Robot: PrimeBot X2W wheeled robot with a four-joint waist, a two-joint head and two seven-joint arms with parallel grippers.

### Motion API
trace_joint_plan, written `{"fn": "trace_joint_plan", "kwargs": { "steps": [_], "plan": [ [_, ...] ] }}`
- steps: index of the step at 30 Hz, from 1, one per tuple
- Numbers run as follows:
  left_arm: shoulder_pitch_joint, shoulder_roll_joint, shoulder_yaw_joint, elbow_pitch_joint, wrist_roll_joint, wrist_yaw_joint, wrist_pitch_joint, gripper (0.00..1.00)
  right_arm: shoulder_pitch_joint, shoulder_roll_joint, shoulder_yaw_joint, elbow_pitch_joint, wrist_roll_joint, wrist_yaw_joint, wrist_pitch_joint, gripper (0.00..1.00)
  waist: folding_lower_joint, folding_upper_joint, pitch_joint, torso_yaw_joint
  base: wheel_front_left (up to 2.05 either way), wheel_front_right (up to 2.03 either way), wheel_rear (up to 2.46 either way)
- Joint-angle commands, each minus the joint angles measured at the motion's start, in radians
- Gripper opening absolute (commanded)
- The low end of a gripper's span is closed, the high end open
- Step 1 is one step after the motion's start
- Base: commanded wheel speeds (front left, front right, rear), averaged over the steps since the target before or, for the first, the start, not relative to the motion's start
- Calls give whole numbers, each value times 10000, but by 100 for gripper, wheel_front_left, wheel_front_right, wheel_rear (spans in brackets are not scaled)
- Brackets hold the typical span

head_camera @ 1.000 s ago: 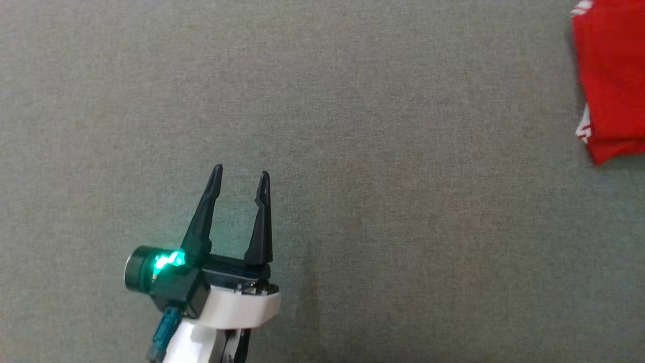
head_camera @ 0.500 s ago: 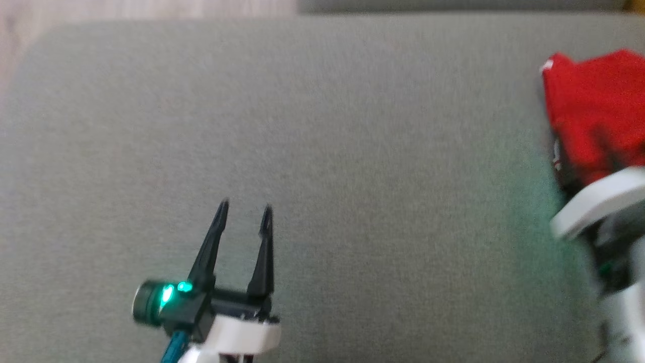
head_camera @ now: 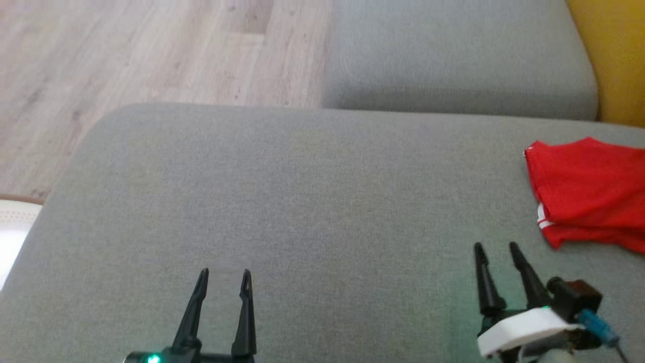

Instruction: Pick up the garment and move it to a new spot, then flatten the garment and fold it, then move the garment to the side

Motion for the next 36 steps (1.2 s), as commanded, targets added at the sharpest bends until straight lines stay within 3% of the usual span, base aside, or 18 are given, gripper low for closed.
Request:
{"fn": "trace_joint_plan", "kwargs": {
  "steps": [1,3,7,13,24,25,29,36],
  "plan": [
    [-255,-45,416,-441,87,72,-80,100,-154,39,336,-478,-241,-7,-177,100,4,0,-117,-8,0,0,0],
    [-46,-45,477,-654,160,90,-80,100,271,79,121,-1742,-711,-7,-210,100,4,0,-199,-92,0,0,0],
    [158,-45,557,-901,254,26,-80,100,1210,132,-439,-2703,-914,-7,-214,100,4,0,-329,-135,0,0,0],
    [408,-45,756,-954,300,-59,-80,100,2120,143,-540,-3060,-606,-7,-216,100,4,0,-516,-299,0,0,0],
    [442,-45,735,-827,301,-165,-80,100,2258,145,-559,-3074,-455,-7,-217,100,4,0,-601,-529,0,0,0],
    [434,-45,735,-821,311,-167,-80,0,2263,146,-558,-3077,-453,-7,-217,0,4,0,-597,-540,0,0,0],
    [910,2,465,20,217,-179,60,0,2699,228,-702,-2211,-490,0,-91,0,5,0,-594,-548,0,0,0],
    [780,48,586,15,-553,-248,171,0,2529,193,-723,-2196,208,0,45,0,5,0,-529,-606,0,0,0]
  ]
}}
